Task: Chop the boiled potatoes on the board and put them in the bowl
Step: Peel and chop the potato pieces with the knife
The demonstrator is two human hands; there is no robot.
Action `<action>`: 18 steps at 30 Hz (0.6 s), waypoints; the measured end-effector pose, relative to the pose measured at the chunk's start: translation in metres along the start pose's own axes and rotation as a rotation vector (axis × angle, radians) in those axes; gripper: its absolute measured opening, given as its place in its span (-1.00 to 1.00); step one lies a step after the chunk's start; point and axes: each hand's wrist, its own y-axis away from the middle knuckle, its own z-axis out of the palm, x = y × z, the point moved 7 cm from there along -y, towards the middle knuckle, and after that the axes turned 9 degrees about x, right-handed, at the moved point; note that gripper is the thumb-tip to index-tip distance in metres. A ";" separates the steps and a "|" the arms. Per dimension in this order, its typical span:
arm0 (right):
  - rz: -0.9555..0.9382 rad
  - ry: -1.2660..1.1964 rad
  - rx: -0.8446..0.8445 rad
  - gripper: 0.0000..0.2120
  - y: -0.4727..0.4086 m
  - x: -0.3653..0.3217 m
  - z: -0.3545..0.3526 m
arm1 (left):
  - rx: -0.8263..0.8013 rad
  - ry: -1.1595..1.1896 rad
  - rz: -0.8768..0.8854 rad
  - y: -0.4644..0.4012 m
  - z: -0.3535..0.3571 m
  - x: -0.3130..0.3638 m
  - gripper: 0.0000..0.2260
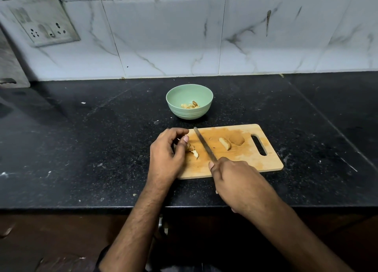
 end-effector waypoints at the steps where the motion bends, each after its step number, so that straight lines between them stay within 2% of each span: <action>1: 0.011 -0.005 -0.008 -0.61 -0.001 0.003 -0.002 | -0.005 0.004 0.009 0.000 0.002 0.001 -0.87; 7: 0.090 0.015 -0.002 -0.64 -0.004 0.030 -0.019 | -0.116 -0.046 0.148 0.005 0.025 0.021 -0.88; 12: 0.182 0.015 0.010 -0.58 -0.003 0.056 -0.031 | -0.149 -0.333 0.339 0.010 0.048 0.046 -0.88; 18: 0.220 -0.003 -0.021 -0.57 0.000 0.073 -0.034 | -0.310 -0.525 0.294 0.015 0.087 0.057 -0.62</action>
